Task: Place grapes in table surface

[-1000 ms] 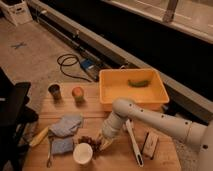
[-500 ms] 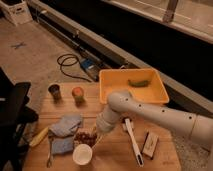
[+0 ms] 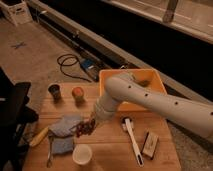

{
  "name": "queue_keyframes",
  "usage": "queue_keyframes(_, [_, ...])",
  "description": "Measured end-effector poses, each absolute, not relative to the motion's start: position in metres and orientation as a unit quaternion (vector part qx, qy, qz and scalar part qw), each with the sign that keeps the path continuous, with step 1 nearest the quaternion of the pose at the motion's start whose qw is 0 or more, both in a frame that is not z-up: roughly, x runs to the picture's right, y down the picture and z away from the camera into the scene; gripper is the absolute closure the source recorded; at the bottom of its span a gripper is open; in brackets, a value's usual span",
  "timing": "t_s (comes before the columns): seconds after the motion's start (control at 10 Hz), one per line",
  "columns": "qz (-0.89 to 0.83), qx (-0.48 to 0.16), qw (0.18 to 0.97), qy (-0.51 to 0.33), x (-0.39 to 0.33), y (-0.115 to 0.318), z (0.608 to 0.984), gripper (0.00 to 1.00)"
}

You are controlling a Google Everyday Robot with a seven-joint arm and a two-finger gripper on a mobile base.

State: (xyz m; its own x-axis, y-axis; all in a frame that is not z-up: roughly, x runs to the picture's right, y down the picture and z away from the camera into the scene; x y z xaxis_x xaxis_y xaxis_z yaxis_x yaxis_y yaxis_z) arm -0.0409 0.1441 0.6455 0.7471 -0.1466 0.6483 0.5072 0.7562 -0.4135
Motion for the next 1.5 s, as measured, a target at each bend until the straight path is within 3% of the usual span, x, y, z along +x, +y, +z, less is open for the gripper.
queue_keyframes(0.4, [-0.162,-0.283,0.903,-0.281,-0.023,0.122,0.666,1.0])
queue_keyframes(1.0, [-0.117,-0.299,0.905,-0.278,0.0,0.134,0.72,0.99])
queue_keyframes(1.1, [-0.11,-0.304,0.904,-0.279,0.005,0.14,0.73,0.94])
queue_keyframes(1.4, [-0.086,-0.325,0.895,-0.293,0.018,0.164,0.768,0.64])
queue_keyframes(1.5, [-0.068,-0.343,0.884,-0.31,0.022,0.184,0.793,0.36])
